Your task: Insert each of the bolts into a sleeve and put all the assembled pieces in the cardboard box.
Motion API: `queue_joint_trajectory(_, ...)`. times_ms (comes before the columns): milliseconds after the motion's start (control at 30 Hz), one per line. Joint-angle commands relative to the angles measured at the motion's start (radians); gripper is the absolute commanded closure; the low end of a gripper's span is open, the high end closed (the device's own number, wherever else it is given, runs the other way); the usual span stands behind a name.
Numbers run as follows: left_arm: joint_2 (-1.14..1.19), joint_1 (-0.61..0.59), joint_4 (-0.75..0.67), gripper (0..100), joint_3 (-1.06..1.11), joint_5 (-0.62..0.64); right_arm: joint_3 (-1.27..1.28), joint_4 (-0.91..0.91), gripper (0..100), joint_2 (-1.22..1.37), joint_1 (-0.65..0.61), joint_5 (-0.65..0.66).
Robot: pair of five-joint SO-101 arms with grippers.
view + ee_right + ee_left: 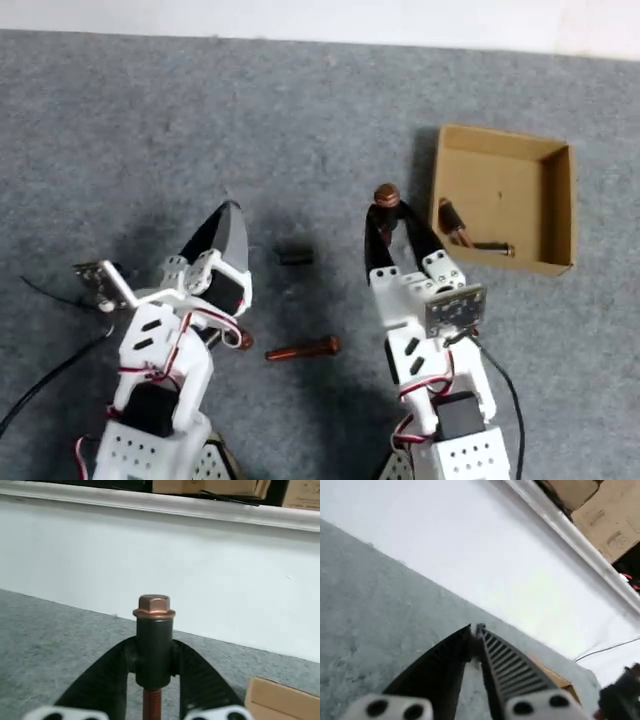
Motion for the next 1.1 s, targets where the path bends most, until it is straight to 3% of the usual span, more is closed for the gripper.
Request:
queue_joint_trajectory(0,-0.012,-0.015,-0.028,99,0.021,-0.015,0.096,-0.036,99.2,-0.012,0.019,-0.003)
queue_joint_trajectory(433,-0.012,-0.012,0.006,99,0.021,-0.015,0.042,-0.07,99.2,0.05,0.13,-0.009)
queue_joint_trajectory(533,-0.012,-0.012,0.006,99,0.021,-0.015,-0.042,-0.071,99.2,0.206,0.168,-0.012)
queue_joint_trajectory(633,-0.012,-0.008,0.006,99,0.021,-0.015,-0.145,-0.102,99.2,0.414,0.219,-0.097)
queue_joint_trajectory(900,-0.01,-0.007,0.006,99,0.021,-0.015,-0.305,-0.495,99.2,1.021,0.363,-0.235)
queue_joint_trajectory(1067,-0.01,-0.007,0.006,99,0.021,-0.015,-0.46,-0.573,99.2,1.326,0.418,-0.273)
